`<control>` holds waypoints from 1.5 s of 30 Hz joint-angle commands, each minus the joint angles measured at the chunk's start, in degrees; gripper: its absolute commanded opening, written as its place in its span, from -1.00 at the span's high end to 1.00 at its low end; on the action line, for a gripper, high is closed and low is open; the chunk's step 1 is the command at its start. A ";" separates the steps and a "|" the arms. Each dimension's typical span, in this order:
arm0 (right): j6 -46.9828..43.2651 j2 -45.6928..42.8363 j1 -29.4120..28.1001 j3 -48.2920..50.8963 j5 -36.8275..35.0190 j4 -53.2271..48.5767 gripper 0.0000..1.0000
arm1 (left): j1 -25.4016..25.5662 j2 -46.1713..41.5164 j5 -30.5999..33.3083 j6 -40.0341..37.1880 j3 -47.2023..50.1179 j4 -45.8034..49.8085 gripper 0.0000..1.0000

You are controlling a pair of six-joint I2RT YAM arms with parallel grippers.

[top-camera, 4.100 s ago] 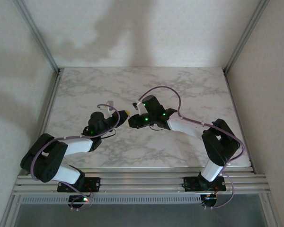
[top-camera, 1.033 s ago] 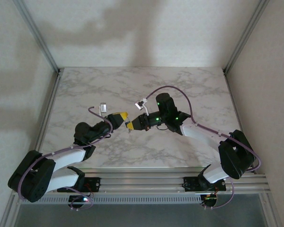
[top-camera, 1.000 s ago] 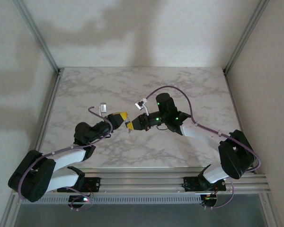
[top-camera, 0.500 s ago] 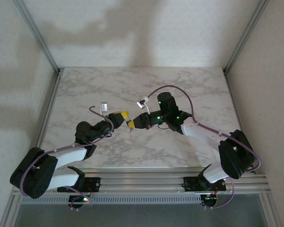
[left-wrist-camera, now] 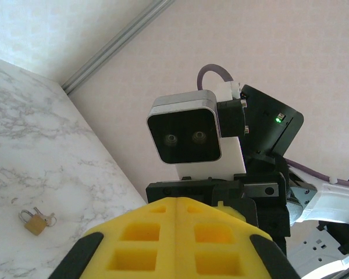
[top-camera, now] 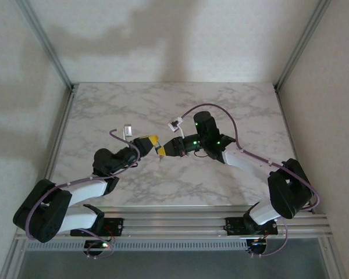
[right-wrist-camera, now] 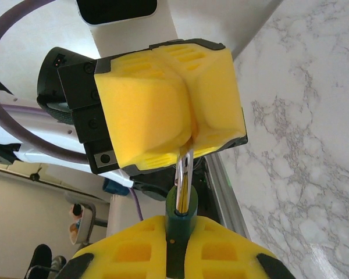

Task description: Lock with the key

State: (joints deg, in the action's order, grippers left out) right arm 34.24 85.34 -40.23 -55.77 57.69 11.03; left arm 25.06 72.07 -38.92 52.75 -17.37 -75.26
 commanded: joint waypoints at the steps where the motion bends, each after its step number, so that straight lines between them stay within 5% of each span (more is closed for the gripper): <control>1: -1.39 -0.52 0.59 -3.99 0.59 2.36 1.00 | 0.34 1.23 0.94 -0.20 0.14 3.18 1.00; 45: -1.56 -1.49 1.32 -5.39 2.10 0.88 1.00 | 1.92 1.40 0.42 -1.12 -0.75 3.97 1.00</control>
State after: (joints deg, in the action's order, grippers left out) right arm 34.09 86.48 -39.24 -57.45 58.17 8.32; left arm 26.09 72.95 -36.47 52.51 -18.02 -74.48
